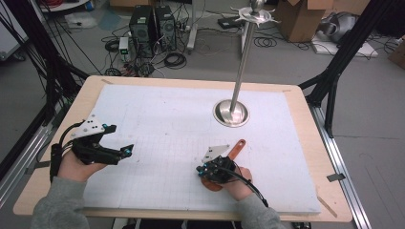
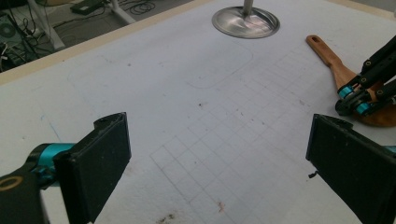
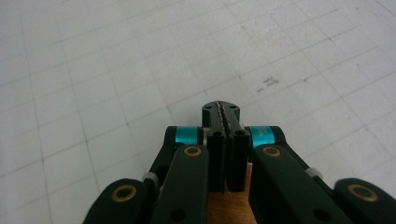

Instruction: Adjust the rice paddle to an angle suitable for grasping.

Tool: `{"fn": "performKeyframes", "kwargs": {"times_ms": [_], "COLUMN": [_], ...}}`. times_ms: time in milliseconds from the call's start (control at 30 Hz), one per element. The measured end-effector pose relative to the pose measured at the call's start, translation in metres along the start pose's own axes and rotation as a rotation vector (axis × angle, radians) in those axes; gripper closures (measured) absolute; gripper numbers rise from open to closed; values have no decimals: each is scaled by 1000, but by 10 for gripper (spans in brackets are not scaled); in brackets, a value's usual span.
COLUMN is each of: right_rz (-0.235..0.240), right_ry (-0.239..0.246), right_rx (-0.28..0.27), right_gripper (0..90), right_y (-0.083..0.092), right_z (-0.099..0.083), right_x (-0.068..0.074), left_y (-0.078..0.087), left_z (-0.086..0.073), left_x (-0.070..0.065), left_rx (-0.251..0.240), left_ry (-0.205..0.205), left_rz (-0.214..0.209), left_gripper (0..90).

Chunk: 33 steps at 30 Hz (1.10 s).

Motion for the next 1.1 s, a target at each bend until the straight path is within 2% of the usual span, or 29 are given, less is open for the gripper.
{"fn": "performKeyframes", "kwargs": {"times_ms": [233,600,733,867,1100], "right_rz": [-9,7,11,10,32], "right_ry": [17,-25,-31,-14,-30], "right_rx": [6,-4,-6,6,21], "right_gripper": [896,896,896,896,897], "right_y": [10,34,39,46,53], "right_z": [-11,-37,-42,-49,-57], "right_x": [2,0,0,0,-3], "left_y": [-6,-20,-25,-30,-30], "left_z": [4,11,14,17,21], "left_x": [-1,-3,-5,-5,-5], "left_rx": [6,10,11,13,-9], "left_ry": [-11,-26,-32,-39,-41], "left_rz": [-16,-48,-59,-72,-65], "left_gripper": [69,70,70,70,70]}}
Point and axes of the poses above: each handheld gripper's, and its own axes: y roughly backward along the jaws, z roughly out of its top, x roughly to its left, the point moved 7 cm from there along -y, roughly forward along the jaws, and after that the axes turned 7 degrees about -z, right-handed, at the moved point
